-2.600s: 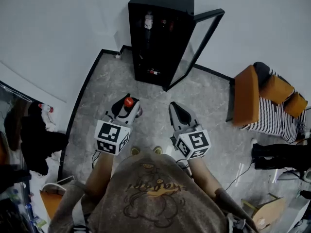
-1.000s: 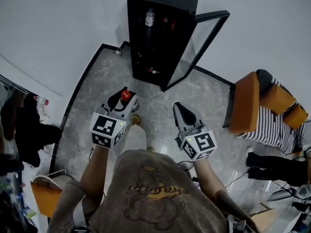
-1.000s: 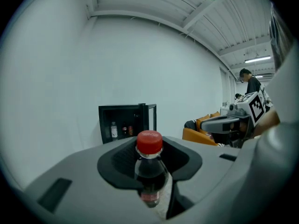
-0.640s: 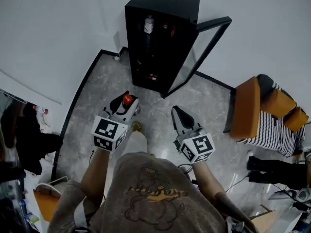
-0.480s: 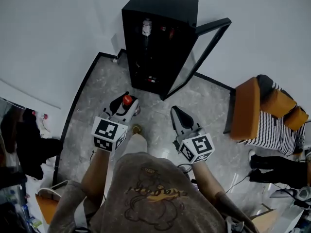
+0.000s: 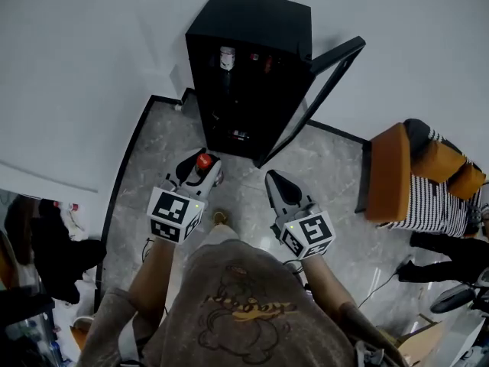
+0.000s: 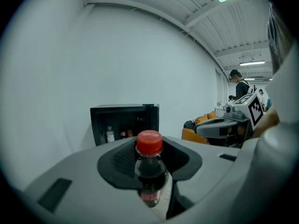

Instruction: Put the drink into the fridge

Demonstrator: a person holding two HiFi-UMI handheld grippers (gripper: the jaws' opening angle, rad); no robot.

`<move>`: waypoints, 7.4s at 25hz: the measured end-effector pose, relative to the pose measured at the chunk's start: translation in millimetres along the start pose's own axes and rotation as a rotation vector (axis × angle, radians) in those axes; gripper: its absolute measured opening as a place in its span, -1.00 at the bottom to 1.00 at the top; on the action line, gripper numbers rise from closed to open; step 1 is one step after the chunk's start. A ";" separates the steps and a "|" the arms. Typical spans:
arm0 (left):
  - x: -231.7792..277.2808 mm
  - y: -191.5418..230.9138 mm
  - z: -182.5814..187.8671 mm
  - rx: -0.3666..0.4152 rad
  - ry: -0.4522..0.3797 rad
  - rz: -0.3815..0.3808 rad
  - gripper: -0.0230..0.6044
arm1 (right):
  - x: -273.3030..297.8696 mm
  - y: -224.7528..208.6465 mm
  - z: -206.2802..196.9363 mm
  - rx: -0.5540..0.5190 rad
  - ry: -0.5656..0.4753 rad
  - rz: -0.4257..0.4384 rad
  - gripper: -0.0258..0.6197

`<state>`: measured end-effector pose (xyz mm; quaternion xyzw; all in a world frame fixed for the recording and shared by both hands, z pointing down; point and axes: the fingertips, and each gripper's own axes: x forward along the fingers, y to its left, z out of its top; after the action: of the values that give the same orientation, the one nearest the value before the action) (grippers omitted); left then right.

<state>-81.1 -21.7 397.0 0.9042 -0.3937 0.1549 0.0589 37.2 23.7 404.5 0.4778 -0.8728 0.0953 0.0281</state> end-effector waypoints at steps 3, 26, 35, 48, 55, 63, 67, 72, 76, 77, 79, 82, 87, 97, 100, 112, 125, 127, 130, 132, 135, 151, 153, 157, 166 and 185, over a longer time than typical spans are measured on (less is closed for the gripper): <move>13.6 14.5 2.4 0.000 0.002 -0.014 -0.47 | 15.1 -8.4 3.7 0.002 -0.003 -0.022 -0.86; 115.0 77.5 20.3 0.024 0.025 -0.135 -0.46 | 99.1 -72.8 14.9 0.020 0.005 -0.125 -0.86; 156.9 82.2 17.9 0.012 0.047 -0.144 -0.46 | 129.3 -109.3 17.1 0.023 0.019 -0.096 -0.86; 204.2 97.8 24.8 0.010 0.039 -0.128 -0.46 | 161.9 -136.1 26.2 0.007 0.028 -0.049 -0.86; 233.6 105.1 23.4 0.023 0.019 -0.130 -0.46 | 165.8 -142.5 28.9 -0.005 0.027 -0.050 -0.86; 269.9 111.7 18.7 0.040 0.018 -0.139 -0.46 | 162.7 -149.1 26.9 -0.008 0.026 -0.070 -0.86; 288.6 115.9 9.9 0.050 0.029 -0.141 -0.46 | 158.8 -148.3 26.6 -0.009 0.025 -0.074 -0.86; 310.5 128.8 0.5 0.044 0.038 -0.123 -0.46 | 154.5 -150.0 24.9 -0.007 0.026 -0.084 -0.86; 322.6 140.3 -3.2 0.044 0.038 -0.105 -0.46 | 155.0 -149.8 22.9 -0.008 0.031 -0.087 -0.86; 325.0 143.6 -4.2 0.045 0.039 -0.100 -0.46 | 156.1 -149.5 22.9 -0.007 0.030 -0.086 -0.86; 330.4 149.5 -7.0 0.046 0.043 -0.091 -0.46 | 158.5 -149.1 23.8 -0.006 0.030 -0.084 -0.86; 339.3 157.8 -11.3 0.044 0.045 -0.075 -0.46 | 161.5 -148.4 26.6 -0.009 0.027 -0.082 -0.86; 352.7 174.3 -15.0 0.042 0.045 -0.049 -0.46 | 166.3 -149.6 25.9 -0.011 0.030 -0.082 -0.86; 369.6 202.3 -15.8 0.037 0.036 0.010 -0.46 | 175.4 -153.0 22.3 -0.010 0.046 -0.075 -0.86; 374.7 209.3 -19.9 0.041 0.038 0.026 -0.46 | 178.9 -153.2 21.1 -0.010 0.053 -0.072 -0.86; 387.7 230.0 -21.8 0.027 0.033 0.074 -0.46 | 182.1 -157.9 15.1 -0.001 0.074 -0.081 -0.86; 390.8 231.8 -20.7 0.041 0.004 0.107 -0.43 | 184.8 -157.8 12.5 -0.002 0.083 -0.078 -0.86; 390.9 232.6 -21.2 0.046 -0.004 0.116 -0.42 | 184.9 -156.9 11.2 -0.001 0.084 -0.076 -0.86; 391.0 233.3 -22.8 0.052 -0.005 0.129 -0.42 | 184.6 -156.5 10.3 0.002 0.086 -0.077 -0.86; 390.8 233.7 -23.0 0.053 -0.006 0.137 -0.42 | 184.1 -156.3 10.0 0.004 0.085 -0.078 -0.86; 390.8 236.3 -21.5 0.048 -0.006 0.150 -0.41 | 184.7 -155.8 11.3 0.004 0.081 -0.077 -0.86; 390.0 237.9 -12.5 0.026 -0.039 0.152 -0.06 | 187.1 -151.7 12.7 0.001 0.078 -0.066 -0.86; 387.7 237.4 -10.9 0.027 -0.043 0.156 -0.03 | 186.5 -150.9 13.2 0.001 0.078 -0.068 -0.86; 380.7 235.9 -14.5 0.018 -0.030 0.166 -0.02 | 186.8 -146.9 12.9 0.003 0.074 -0.062 -0.86; 352.7 218.9 -25.7 -0.024 0.003 0.142 -0.03 | 185.8 -130.4 11.5 0.011 0.067 -0.039 -0.86; 258.1 167.7 -22.5 0.001 0.026 0.087 -0.91 | 166.9 -81.8 7.6 0.045 0.057 -0.037 -0.86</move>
<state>-43.0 -310.1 499.9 0.8841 -0.4319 0.1691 0.0567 15.7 -159.0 431.9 0.4914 -0.8604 0.1280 0.0439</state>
